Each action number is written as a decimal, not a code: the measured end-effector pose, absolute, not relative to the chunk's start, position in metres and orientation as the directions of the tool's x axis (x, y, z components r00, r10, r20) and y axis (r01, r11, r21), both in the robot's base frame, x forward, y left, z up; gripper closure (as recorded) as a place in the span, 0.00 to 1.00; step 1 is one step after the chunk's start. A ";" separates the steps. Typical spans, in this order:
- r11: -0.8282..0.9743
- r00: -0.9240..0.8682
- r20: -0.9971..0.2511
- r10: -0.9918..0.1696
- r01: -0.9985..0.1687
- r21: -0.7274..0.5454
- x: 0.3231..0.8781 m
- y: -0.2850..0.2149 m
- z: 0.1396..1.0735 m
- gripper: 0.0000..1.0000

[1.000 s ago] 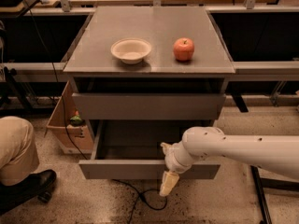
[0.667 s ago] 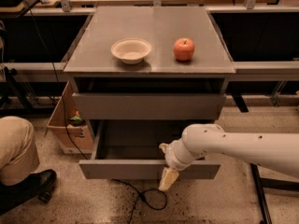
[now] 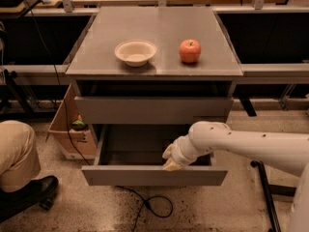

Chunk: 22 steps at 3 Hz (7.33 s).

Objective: Open middle drawer

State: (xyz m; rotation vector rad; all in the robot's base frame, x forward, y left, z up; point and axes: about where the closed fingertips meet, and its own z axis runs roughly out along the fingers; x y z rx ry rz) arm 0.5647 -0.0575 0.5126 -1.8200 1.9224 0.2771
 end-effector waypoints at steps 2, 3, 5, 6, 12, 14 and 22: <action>0.168 -0.083 -0.564 -0.822 -0.981 -0.100 0.617 -0.047 0.467 1.00; 0.187 -0.116 -0.593 -0.797 -0.981 -0.059 0.626 -0.038 0.450 1.00; 0.222 -0.227 -0.701 -0.676 -0.970 0.101 0.612 -0.021 0.431 1.00; 0.198 -0.245 -0.776 -0.581 -0.967 0.157 0.594 -0.005 0.448 1.00; 0.100 -0.128 -0.742 -0.658 -0.992 0.083 0.576 0.011 0.469 1.00; 0.070 -0.164 -0.773 -0.613 -0.986 0.154 0.574 0.026 0.451 1.00; -0.143 -0.307 -0.749 -0.587 -0.871 0.469 0.432 0.031 0.457 1.00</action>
Offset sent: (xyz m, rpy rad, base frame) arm 0.0707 0.0119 -0.0680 0.1663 0.1020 -0.0844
